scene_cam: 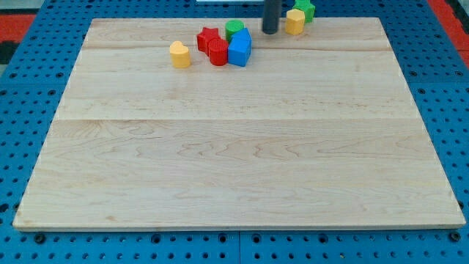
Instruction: Separate the yellow hexagon from the green star
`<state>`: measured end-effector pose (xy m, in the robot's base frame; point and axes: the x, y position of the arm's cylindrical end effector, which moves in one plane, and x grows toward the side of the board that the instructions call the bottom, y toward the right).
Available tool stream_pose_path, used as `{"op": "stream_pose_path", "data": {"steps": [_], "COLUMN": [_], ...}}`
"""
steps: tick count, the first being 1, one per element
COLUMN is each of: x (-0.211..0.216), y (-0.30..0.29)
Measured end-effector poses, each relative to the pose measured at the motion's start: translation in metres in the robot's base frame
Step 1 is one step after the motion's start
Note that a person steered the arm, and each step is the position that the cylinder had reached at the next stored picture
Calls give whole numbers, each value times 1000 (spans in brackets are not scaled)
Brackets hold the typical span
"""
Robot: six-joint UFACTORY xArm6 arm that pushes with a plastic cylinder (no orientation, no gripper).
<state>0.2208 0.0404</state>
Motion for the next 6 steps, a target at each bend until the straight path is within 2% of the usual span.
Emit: {"op": "stream_pose_path", "data": {"steps": [1, 2, 6], "x": [-11, -28, -24], "y": [-62, -52, 97]}}
